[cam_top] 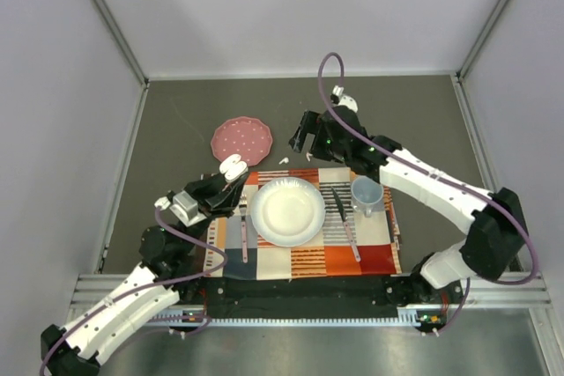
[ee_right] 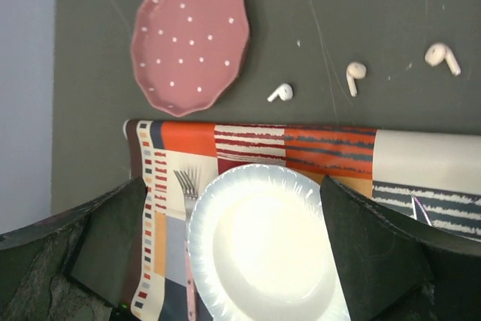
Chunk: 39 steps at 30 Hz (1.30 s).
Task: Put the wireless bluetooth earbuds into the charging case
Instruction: Move the left earbud to the center of the board.
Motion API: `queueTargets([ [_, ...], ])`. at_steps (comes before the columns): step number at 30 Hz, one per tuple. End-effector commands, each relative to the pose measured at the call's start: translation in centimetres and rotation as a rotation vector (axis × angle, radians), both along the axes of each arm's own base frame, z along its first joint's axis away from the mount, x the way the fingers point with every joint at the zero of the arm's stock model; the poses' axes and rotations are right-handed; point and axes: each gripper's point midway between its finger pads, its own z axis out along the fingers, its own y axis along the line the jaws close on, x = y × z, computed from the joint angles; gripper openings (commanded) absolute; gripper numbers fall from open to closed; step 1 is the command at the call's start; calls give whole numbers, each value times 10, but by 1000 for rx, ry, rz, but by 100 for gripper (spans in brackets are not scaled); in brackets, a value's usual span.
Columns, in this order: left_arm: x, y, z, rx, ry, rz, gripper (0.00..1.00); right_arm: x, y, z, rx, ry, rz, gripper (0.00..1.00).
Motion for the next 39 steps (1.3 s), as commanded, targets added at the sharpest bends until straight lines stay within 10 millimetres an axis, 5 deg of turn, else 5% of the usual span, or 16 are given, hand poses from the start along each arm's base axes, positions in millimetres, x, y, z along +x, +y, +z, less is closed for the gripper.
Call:
queueTargets([
  [1, 2, 7, 1, 0, -13, 40, 0, 10, 5, -4, 48, 95, -93, 99],
  [5, 2, 11, 3, 2, -19, 59, 0, 22, 18, -26, 62, 184, -125, 99],
  [11, 4, 13, 2, 13, -17, 77, 0, 39, 33, -29, 108, 256, -197, 99],
  [17, 4, 14, 3, 9, -19, 83, 0, 49, 17, -40, 155, 347, -388, 99],
  [24, 3, 15, 4, 9, -19, 84, 0, 56, 25, -63, 188, 499, -456, 97],
  [34, 5, 21, 2, -3, -9, 114, 0, 75, 52, -102, 212, 647, -407, 75],
  [39, 7, 23, 1, 0, -4, 124, 0, 85, 49, -110, 190, 618, -450, 65],
])
